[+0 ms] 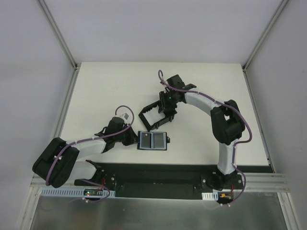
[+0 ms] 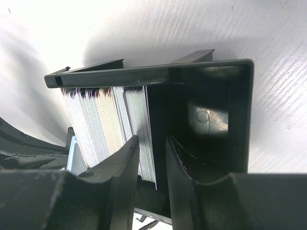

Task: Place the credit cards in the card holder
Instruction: Pick up the credit card from the storage box.

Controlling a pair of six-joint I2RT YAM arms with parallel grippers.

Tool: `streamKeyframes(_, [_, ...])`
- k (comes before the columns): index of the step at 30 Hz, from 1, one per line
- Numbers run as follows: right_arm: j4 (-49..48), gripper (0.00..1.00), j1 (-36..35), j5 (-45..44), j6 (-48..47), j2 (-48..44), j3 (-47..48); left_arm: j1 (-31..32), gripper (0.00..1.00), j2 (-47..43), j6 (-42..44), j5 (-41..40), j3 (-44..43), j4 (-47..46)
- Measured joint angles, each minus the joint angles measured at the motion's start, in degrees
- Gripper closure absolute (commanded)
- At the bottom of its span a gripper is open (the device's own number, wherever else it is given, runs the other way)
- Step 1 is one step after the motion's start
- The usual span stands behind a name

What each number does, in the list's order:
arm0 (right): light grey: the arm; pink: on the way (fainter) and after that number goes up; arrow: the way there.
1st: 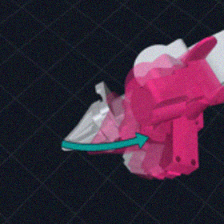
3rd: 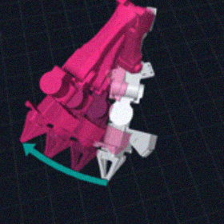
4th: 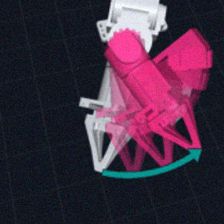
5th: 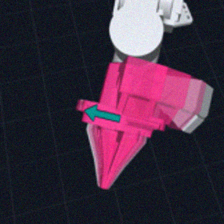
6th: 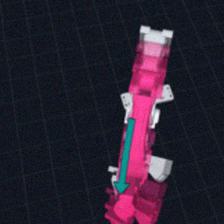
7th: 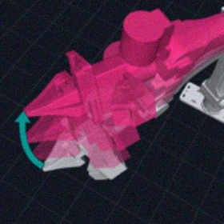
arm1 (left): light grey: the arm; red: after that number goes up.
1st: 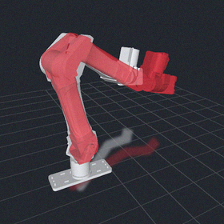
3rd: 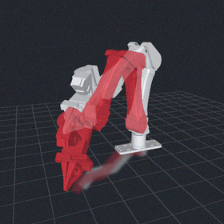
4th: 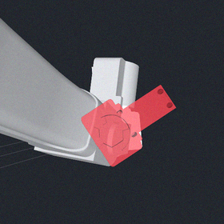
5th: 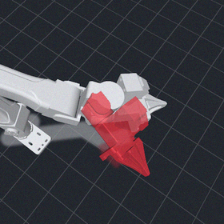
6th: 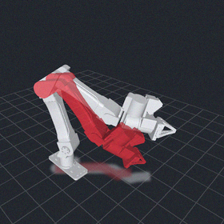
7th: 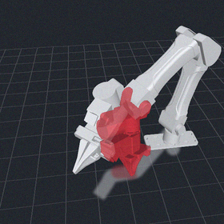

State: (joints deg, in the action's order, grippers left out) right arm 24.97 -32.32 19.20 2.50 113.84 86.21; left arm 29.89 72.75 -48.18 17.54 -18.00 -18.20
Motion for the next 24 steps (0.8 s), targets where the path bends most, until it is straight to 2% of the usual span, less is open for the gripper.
streamKeyframes(19, [-1.2,0.76,0.4,3.0,1.0,-2.0,-0.9,0.0,1.00,1.1,0.8,0.4,-0.9,-0.1])
streamKeyframes(24, [-1.8,0.92,0.5,2.7,1.1,-2.3,-1.7,0.0,1.00,1.1,0.8,0.4,-0.9,-0.1])
